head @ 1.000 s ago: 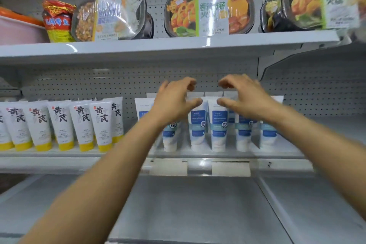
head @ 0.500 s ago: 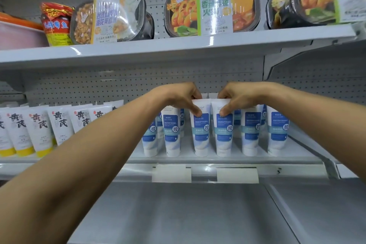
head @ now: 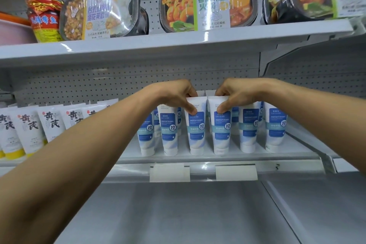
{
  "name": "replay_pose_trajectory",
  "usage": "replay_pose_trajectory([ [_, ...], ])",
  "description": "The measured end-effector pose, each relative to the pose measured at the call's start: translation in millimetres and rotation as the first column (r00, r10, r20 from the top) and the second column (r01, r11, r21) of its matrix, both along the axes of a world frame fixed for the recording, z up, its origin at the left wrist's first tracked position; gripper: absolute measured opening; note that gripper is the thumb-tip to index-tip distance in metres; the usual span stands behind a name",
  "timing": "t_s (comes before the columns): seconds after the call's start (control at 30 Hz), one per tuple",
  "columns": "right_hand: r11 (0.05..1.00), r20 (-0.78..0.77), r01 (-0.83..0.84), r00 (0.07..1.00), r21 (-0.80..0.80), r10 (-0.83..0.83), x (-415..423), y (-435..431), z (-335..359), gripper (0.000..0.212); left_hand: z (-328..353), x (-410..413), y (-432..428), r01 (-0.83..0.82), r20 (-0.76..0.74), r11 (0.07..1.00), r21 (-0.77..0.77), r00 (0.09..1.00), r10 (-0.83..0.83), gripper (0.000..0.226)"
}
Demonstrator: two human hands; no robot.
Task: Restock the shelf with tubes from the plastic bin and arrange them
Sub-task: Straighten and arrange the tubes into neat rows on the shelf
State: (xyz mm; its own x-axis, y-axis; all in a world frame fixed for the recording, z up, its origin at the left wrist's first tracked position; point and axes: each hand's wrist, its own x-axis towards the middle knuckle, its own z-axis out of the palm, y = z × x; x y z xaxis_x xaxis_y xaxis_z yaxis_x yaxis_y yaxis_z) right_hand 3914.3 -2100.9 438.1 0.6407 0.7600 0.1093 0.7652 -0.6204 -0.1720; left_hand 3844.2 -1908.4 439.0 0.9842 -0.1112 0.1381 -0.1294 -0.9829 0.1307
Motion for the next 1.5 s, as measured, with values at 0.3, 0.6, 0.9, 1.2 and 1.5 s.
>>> replay_pose_trajectory([
  [0.3, 0.995, 0.011, -0.038, 0.999, 0.089, 0.037, 2, -9, 4, 0.033, 0, -1, 1, -0.023, -0.014, 0.999, -0.032, 1.000, 0.023, 0.018],
  [0.6, 0.979, 0.012, 0.101, 0.994, 0.176, -0.104, 27, -95, 18, 0.047, -2, 5, -47, 0.116, 0.206, 0.984, -0.133, 0.975, -0.086, 0.056],
  [0.9, 0.988, -0.060, 0.146, 0.988, 0.052, -0.142, 45, -116, -4, 0.042, -2, 43, -105, 0.025, 0.094, 0.999, -0.024, 0.995, -0.023, 0.055],
  [1.2, 0.987, -0.184, 0.086, 0.981, 0.133, -0.061, 64, -115, -11, 0.021, -4, 61, -108, 0.055, 0.019, 0.998, -0.034, 0.998, -0.055, 0.008],
  [1.5, 0.992, -0.219, 0.057, 0.975, 0.112, -0.031, 67, -117, -9, 0.024, -3, 60, -106, 0.062, 0.014, 0.996, -0.060, 0.998, -0.061, 0.015],
])
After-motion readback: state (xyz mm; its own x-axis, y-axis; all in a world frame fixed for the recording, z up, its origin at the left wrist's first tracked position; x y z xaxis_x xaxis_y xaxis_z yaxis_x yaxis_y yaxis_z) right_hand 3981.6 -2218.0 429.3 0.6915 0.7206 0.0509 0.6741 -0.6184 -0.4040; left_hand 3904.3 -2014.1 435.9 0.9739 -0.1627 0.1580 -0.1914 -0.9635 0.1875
